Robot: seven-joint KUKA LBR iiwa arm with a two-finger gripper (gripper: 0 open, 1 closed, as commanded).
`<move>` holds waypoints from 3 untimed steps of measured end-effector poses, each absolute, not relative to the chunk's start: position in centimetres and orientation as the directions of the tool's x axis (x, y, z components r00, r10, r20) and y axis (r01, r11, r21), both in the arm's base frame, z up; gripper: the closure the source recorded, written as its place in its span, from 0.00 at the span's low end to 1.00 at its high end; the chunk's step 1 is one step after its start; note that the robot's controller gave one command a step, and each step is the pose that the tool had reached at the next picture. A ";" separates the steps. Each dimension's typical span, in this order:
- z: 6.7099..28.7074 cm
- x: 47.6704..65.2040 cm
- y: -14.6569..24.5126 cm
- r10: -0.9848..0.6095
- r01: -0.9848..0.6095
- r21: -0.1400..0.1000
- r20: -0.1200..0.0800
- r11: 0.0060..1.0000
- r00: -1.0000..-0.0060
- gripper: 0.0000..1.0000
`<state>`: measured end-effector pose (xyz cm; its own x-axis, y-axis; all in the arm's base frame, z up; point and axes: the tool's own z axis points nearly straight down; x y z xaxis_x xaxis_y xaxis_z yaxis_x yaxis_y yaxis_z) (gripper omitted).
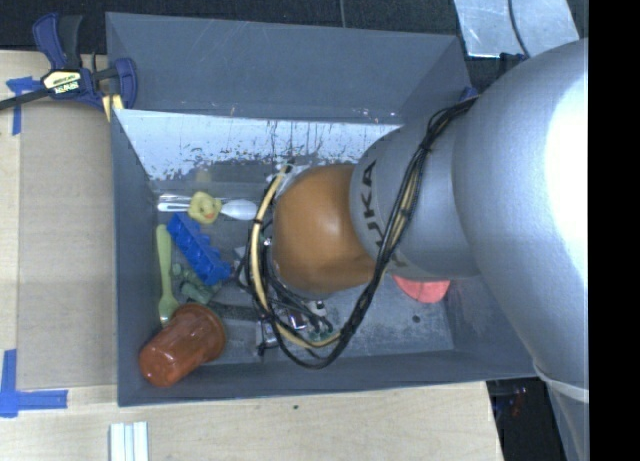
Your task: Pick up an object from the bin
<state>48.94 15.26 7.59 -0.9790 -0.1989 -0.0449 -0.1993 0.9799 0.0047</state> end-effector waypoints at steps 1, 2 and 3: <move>7.0 48.7 14.9 -0.088 -0.088 0.003 -0.016 0.996 -0.996 1.00; 7.0 48.7 14.9 -0.087 -0.087 0.003 -0.016 0.996 -0.996 1.00; 8.1 48.6 14.9 -0.086 -0.087 0.003 -0.017 0.996 -0.996 1.00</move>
Offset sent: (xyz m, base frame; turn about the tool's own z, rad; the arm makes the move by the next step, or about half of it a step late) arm 0.0000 0.0000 0.0000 0.0000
